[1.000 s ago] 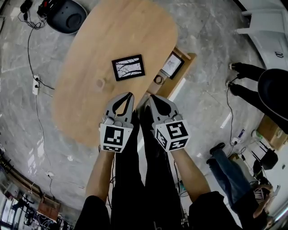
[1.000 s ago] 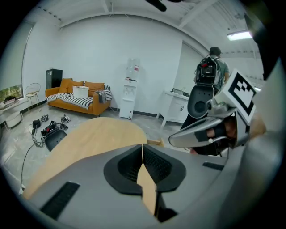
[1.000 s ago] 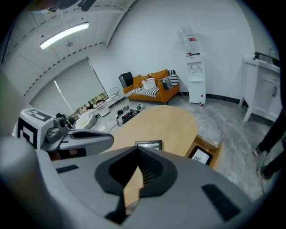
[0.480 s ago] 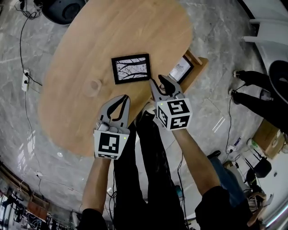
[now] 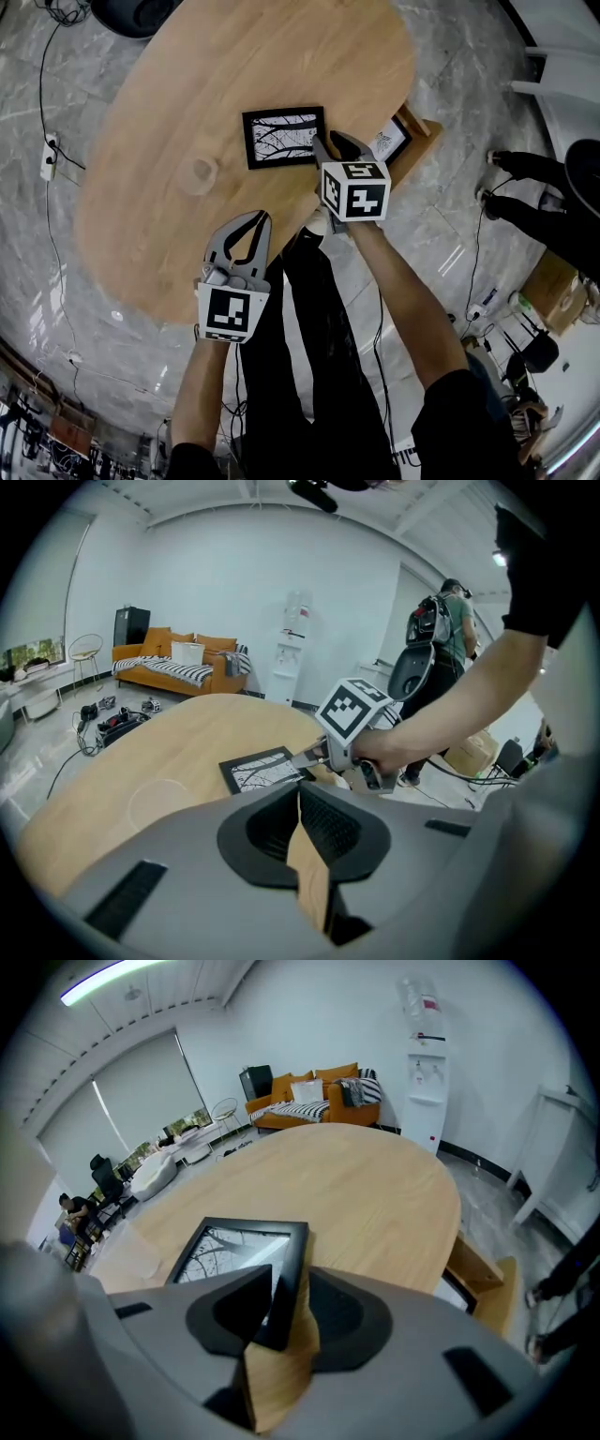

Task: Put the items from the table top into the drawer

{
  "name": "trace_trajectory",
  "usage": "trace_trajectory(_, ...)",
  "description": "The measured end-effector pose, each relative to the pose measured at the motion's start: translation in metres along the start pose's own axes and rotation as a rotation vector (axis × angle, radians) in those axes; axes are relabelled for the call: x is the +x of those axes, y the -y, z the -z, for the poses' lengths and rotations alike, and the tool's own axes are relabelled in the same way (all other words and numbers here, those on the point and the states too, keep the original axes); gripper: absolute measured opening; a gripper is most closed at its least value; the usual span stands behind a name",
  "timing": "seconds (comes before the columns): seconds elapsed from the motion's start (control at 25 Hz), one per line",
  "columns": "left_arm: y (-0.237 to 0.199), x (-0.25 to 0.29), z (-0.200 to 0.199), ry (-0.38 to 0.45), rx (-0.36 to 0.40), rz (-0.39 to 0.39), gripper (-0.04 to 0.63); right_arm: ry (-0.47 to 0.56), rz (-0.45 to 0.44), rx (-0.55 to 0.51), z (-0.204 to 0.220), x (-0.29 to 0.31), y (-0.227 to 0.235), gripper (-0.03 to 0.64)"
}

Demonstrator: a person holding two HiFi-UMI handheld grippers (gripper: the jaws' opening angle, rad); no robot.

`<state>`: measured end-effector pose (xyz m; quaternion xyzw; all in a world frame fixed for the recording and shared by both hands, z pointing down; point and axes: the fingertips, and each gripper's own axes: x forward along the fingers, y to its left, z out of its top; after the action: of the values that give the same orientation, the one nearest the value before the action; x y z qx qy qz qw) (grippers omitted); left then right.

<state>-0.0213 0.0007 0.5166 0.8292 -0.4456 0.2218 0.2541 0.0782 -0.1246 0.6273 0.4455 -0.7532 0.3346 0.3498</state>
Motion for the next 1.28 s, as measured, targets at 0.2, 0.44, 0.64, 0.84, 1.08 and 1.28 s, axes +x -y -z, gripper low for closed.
trace_trajectory(0.2,0.001,-0.007,0.005,0.005,-0.018,-0.009,0.017,-0.053,0.012,-0.01,0.009,0.005,-0.003,0.092)
trace_trajectory(0.44,0.004,-0.009,0.008,-0.005,-0.017,-0.009,0.017,-0.054,0.008,0.076,0.008,0.004,0.004,0.072)
trace_trajectory(0.64,0.009,-0.009,0.006,-0.009,-0.004,0.003,0.017,-0.012,0.023,0.092,0.008,-0.012,0.014,0.072)
trace_trajectory(0.84,0.021,0.002,0.004,-0.019,0.016,0.024,0.017,0.009,0.03,0.103,0.016,-0.034,0.04,0.072)
trace_trajectory(1.08,0.033,0.019,0.001,-0.033,0.043,0.085,0.017,0.028,0.068,0.094,0.028,-0.055,0.064,0.072)
trace_trajectory(1.28,0.059,0.04,-0.01,-0.045,0.091,0.145,0.017,0.045,0.099,0.149,0.043,-0.079,0.103,0.072)
